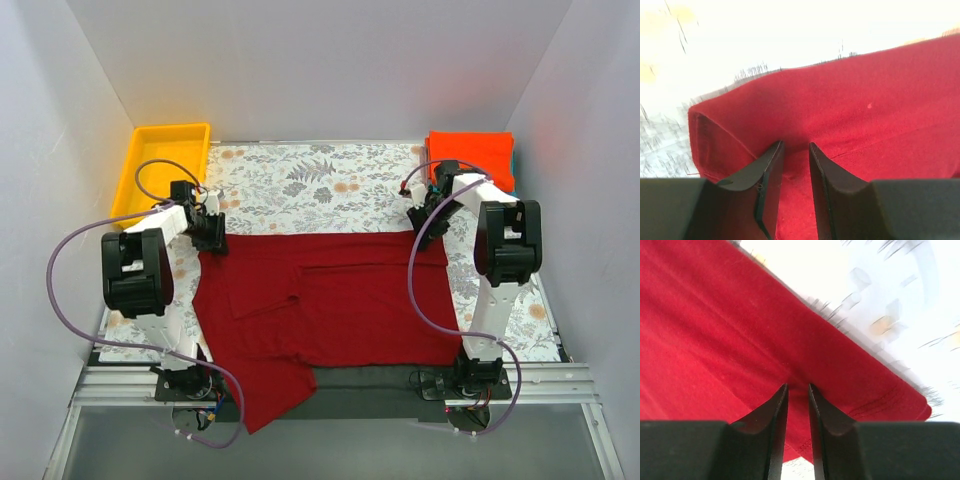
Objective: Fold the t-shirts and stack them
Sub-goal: Fold the tshirt
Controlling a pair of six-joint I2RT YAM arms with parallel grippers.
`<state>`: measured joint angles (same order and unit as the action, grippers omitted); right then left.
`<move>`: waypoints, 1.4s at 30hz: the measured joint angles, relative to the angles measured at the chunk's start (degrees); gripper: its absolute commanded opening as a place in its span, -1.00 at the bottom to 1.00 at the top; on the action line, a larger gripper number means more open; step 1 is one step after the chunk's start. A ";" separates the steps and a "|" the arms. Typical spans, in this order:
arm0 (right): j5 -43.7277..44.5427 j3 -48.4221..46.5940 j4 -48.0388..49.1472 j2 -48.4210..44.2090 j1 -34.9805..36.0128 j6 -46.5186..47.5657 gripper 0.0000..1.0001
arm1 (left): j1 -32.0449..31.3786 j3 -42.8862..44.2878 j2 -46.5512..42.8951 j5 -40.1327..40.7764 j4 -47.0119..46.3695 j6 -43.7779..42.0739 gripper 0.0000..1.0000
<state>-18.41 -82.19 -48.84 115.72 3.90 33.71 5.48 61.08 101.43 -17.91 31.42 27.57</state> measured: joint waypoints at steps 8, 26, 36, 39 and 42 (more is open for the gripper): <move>3.34 -21.57 2.80 13.05 0.44 -3.43 -0.20 | -0.09 18.12 13.92 -3.13 0.94 1.57 -0.45; 1.36 -21.51 3.32 3.65 0.35 -0.44 0.53 | -2.34 28.92 14.99 -9.53 3.98 0.90 -0.15; 1.68 2.78 -1.25 -22.18 0.70 11.65 0.14 | -3.06 7.37 -16.33 -14.40 9.25 -10.80 -0.13; 2.80 10.58 -2.19 -22.14 0.72 13.27 0.07 | -3.39 -1.75 -18.25 -12.20 9.70 -12.20 -0.16; 3.78 16.09 -2.16 -21.51 0.72 13.70 0.04 | -3.37 -7.45 -16.50 -9.33 10.21 -12.22 -0.18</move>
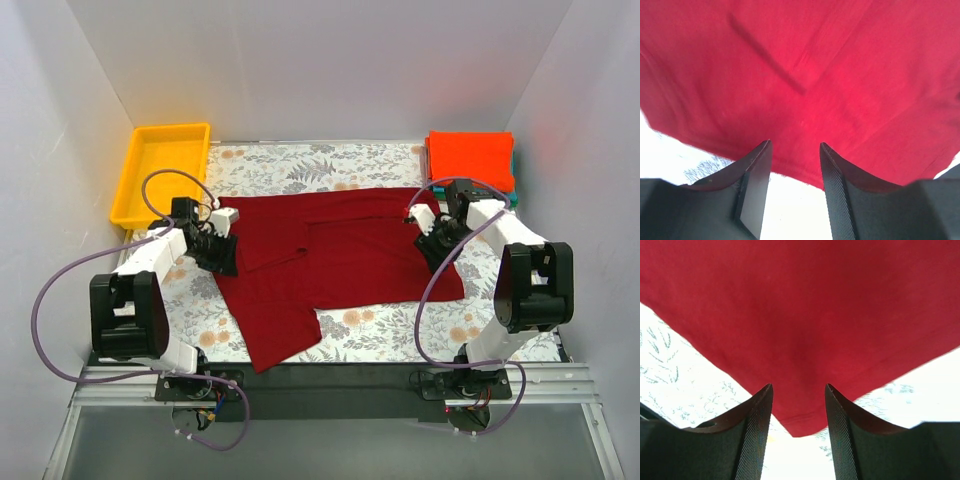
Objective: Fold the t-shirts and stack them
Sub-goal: Fold the tshirt
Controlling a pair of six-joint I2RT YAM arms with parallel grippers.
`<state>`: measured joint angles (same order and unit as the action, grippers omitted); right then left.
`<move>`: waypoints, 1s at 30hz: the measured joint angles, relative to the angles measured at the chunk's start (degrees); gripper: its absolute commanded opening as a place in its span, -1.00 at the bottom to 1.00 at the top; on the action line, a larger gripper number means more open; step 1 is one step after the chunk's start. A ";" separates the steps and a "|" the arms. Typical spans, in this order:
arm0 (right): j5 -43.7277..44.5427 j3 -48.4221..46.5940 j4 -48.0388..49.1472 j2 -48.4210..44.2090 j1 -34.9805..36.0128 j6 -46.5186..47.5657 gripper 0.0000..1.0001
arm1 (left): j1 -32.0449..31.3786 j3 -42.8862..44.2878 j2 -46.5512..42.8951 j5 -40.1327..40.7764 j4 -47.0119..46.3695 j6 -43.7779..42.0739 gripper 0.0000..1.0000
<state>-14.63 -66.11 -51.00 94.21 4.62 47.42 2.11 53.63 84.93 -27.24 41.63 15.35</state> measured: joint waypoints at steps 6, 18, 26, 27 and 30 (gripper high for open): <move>1.68 7.15 3.28 0.02 0.00 0.15 0.02 | 0.02 -4.52 1.66 6.05 -1.40 0.13 -0.20; 3.63 10.71 6.14 -0.50 1.51 -0.98 0.10 | 2.12 0.90 9.16 8.28 -1.57 -0.42 -0.17; 2.21 9.46 2.32 -9.77 1.55 0.90 0.20 | 2.40 3.37 -0.15 0.68 7.61 -10.03 0.00; 2.23 9.46 1.84 -11.56 1.55 1.60 0.20 | 1.86 3.37 -2.84 -0.26 9.09 -11.26 0.00; 2.64 10.47 1.16 -15.93 1.57 3.98 0.17 | -3.02 1.36 -12.44 -1.79 11.52 -14.21 0.04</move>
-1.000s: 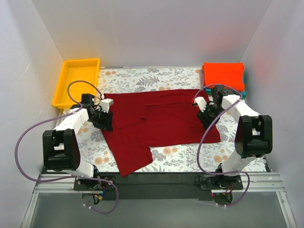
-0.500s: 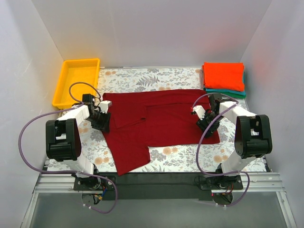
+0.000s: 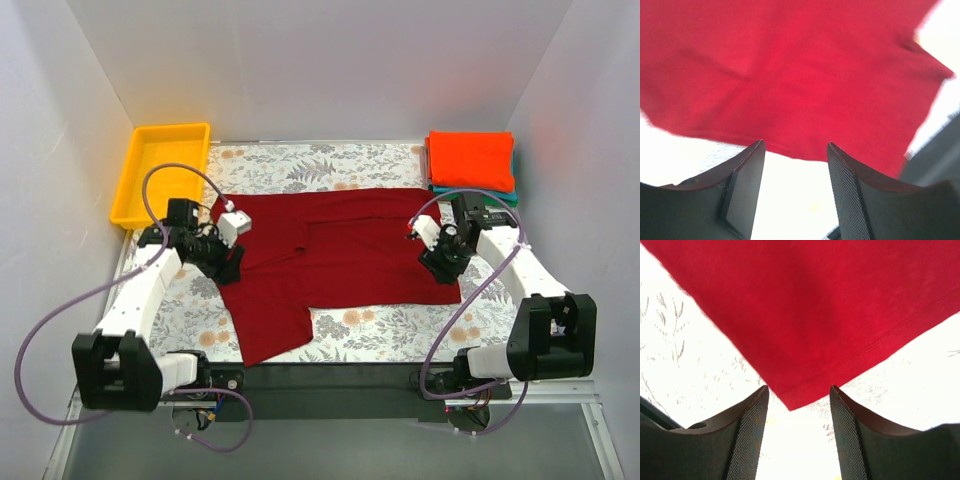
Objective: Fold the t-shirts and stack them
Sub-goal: Fold the tshirt
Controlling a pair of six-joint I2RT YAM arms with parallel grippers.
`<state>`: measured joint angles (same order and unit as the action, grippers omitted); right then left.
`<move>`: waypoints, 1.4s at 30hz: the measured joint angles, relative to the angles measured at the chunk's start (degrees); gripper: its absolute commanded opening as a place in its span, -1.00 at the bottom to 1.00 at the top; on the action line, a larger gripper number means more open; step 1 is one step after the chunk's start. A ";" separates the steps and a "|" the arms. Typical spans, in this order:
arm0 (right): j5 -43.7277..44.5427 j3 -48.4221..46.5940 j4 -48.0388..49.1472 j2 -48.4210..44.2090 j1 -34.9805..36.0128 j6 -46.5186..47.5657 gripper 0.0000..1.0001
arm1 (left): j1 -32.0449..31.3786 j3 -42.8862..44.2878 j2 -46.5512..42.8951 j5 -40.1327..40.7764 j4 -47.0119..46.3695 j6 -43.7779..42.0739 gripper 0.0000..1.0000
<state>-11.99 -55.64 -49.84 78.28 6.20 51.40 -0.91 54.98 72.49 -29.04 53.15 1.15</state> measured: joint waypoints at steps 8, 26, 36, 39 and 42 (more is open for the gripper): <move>2.86 8.31 0.81 -0.94 0.63 4.07 0.11 | -11.39 -10.71 -10.78 -0.26 5.86 -2.32 0.05; 11.04 16.22 13.11 -0.17 1.81 7.61 -0.91 | -23.23 -18.51 -11.52 3.72 4.42 -2.62 -0.06; 11.67 16.17 13.77 -0.17 1.81 7.45 -0.97 | -33.18 -22.40 -9.79 14.03 -1.86 -2.64 -0.08; 11.65 16.04 13.64 -0.02 1.81 7.43 -0.97 | -34.84 -23.23 -7.98 16.72 -3.74 -2.29 -0.14; 11.61 15.74 13.33 0.24 1.81 7.41 -0.97 | -36.83 -23.58 -7.54 19.52 -5.11 -2.12 -0.44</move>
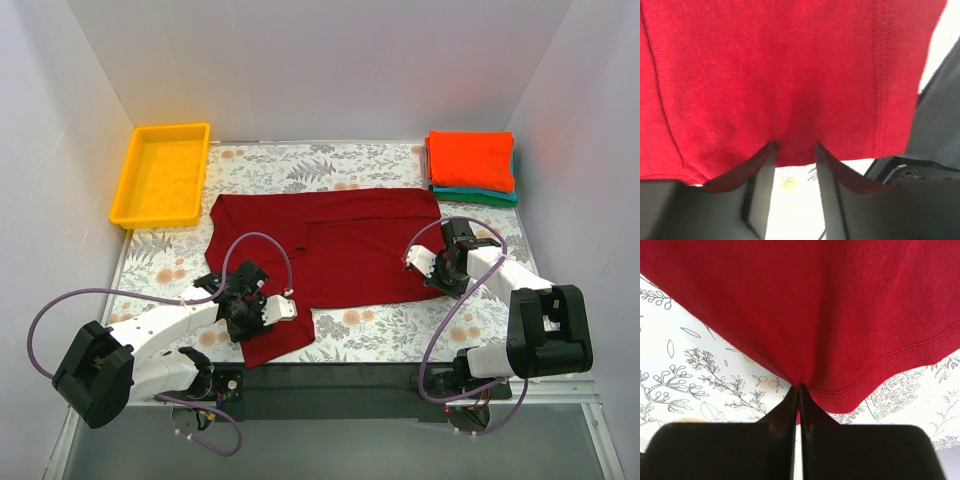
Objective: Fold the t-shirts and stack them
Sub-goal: Fold the tshirt
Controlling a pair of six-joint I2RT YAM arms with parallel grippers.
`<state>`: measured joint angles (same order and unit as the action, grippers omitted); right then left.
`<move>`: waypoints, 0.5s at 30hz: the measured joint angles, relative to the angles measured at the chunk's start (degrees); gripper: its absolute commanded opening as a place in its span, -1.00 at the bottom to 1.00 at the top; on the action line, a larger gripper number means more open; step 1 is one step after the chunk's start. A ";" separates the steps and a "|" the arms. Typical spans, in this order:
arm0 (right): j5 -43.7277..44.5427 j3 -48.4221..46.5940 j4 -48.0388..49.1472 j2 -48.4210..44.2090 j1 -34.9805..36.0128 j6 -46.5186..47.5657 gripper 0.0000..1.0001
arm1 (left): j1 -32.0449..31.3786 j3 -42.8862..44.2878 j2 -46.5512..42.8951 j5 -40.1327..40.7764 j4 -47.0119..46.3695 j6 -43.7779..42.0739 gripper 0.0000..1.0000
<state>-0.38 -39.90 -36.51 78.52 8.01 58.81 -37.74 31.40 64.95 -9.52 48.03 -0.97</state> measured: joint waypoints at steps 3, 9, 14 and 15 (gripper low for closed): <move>-0.11 -0.59 -0.61 0.61 0.00 -0.02 -0.97 | -1.38 -0.17 0.17 2.97 -1.38 0.20 -0.98; -0.63 -0.83 -2.03 0.13 -0.02 0.07 -0.97 | -1.77 0.20 -1.95 4.22 1.09 1.44 -1.00; -1.14 -0.81 -5.29 -3.74 -0.09 0.50 -0.97 | -1.73 4.04 -7.58 3.50 7.65 1.95 -1.00; -1.22 -0.81 -6.01 -5.01 -0.13 0.76 -0.97 | -1.70 5.11 -8.55 3.21 8.76 2.34 -1.00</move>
<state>-1.61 -40.71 -42.52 73.52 7.88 59.57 -39.44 36.51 56.40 -6.31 56.80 1.37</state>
